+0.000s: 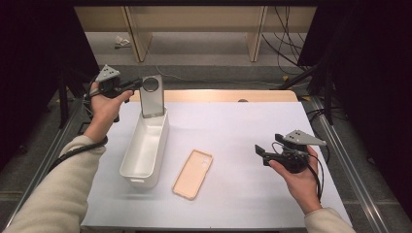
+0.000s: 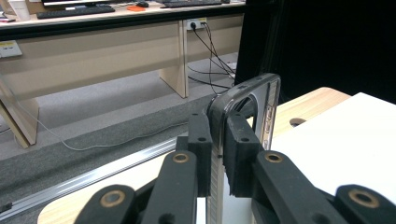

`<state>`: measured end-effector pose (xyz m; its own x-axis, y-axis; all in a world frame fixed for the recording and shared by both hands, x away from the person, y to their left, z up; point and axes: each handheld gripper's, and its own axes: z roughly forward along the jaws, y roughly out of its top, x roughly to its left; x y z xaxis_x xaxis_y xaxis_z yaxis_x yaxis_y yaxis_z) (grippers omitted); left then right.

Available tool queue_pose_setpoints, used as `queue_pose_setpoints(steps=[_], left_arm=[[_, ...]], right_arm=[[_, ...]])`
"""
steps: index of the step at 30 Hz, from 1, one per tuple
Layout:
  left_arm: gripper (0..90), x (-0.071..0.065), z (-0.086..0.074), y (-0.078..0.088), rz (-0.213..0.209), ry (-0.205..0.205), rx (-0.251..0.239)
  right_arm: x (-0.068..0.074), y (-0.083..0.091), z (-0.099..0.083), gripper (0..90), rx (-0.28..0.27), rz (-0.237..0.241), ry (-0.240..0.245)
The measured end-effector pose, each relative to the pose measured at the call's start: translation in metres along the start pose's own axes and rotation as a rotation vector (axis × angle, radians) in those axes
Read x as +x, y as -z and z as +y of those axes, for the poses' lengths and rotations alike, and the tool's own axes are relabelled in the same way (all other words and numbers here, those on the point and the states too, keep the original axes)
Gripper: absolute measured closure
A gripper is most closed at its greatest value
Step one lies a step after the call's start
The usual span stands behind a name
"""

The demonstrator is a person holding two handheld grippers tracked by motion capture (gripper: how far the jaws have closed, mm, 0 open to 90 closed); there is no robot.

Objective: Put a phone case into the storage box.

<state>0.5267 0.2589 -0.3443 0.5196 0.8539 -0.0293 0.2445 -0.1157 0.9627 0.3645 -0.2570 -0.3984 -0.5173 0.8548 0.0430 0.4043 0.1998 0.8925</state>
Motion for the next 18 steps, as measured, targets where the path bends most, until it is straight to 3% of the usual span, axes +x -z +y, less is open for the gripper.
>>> queue_pose_setpoints(steps=[18], left_arm=[[82.0,0.0048,-0.0085,-0.0102,0.004,0.0,0.03]], right_arm=[[0.0,-0.0003,-0.0001,16.2,0.0,0.001,0.004]])
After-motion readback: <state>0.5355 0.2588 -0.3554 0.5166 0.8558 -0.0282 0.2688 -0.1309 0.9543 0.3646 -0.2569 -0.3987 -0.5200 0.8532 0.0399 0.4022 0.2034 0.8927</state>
